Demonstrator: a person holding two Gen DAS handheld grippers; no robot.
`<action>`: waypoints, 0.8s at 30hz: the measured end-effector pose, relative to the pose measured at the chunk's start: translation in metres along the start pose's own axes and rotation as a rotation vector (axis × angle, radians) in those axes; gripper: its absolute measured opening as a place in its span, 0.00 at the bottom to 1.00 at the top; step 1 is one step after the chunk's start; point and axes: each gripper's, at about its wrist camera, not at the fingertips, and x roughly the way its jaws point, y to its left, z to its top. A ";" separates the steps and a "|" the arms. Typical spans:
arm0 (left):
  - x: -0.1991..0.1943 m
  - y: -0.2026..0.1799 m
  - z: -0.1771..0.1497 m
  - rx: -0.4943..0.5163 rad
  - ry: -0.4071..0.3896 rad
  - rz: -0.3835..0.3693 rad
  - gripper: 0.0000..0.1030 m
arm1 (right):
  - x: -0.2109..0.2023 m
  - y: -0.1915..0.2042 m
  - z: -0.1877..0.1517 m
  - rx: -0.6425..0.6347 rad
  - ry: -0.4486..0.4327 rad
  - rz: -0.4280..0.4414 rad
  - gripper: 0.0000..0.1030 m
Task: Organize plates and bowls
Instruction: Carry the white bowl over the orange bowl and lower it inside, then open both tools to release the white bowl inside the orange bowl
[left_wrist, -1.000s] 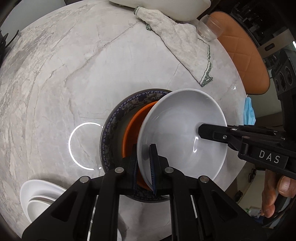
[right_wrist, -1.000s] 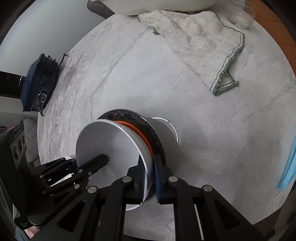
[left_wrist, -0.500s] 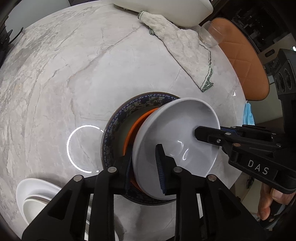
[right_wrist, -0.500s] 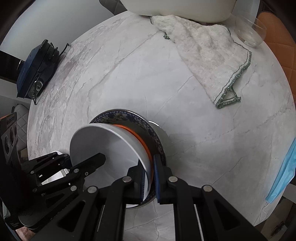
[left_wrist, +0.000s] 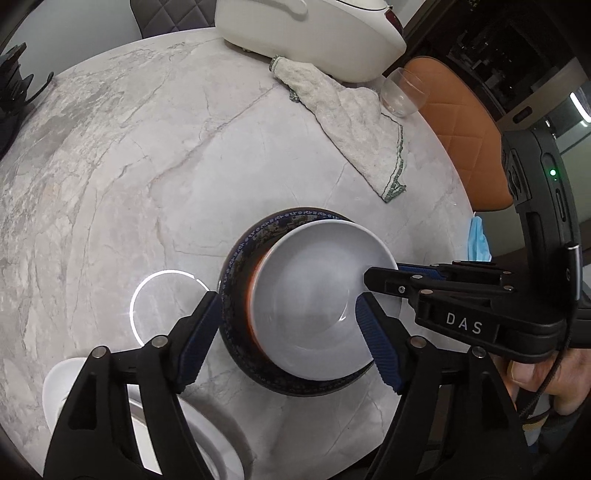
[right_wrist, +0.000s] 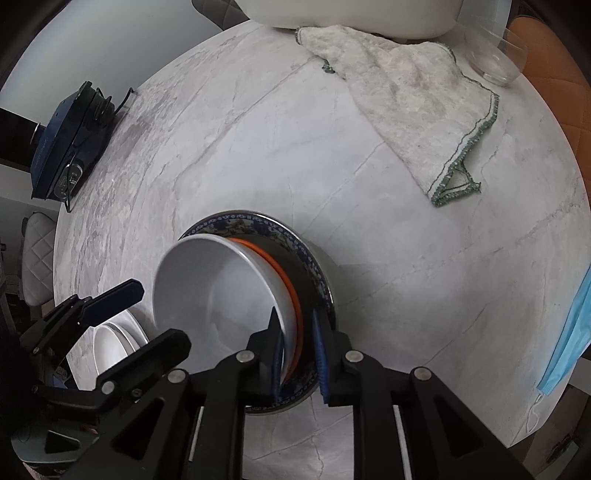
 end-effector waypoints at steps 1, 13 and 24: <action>-0.005 0.003 -0.001 -0.004 -0.006 -0.002 0.71 | -0.001 0.000 0.000 0.004 -0.003 0.002 0.18; -0.021 0.078 -0.005 0.014 0.046 0.024 0.71 | -0.059 -0.038 -0.011 0.045 -0.213 0.140 0.43; 0.018 0.092 0.000 0.092 0.171 -0.037 0.71 | -0.021 -0.069 -0.029 0.078 -0.131 0.209 0.38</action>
